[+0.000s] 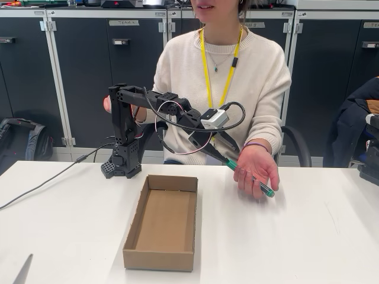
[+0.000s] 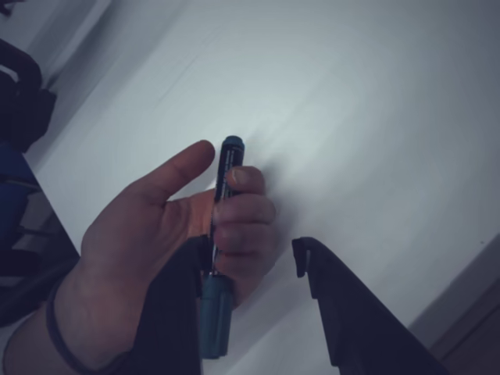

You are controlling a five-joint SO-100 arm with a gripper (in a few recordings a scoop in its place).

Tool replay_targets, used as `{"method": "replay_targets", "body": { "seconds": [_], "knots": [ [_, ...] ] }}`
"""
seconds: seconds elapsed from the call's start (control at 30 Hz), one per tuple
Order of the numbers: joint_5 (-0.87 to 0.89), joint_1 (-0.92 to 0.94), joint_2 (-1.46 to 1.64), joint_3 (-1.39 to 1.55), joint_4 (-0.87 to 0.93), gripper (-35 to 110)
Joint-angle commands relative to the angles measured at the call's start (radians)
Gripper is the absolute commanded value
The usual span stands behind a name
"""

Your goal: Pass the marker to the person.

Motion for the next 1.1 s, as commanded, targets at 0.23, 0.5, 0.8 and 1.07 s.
{"method": "replay_targets", "body": {
  "seconds": [0.23,0.5,0.8,1.07],
  "knots": [
    [0.003,0.0,0.029,-0.06,0.04,23],
    [0.009,-0.006,0.034,-0.067,0.055,24],
    [0.012,-0.005,0.049,-0.041,0.023,26],
    [0.029,0.005,0.043,-0.041,0.002,28]
  ]
}}
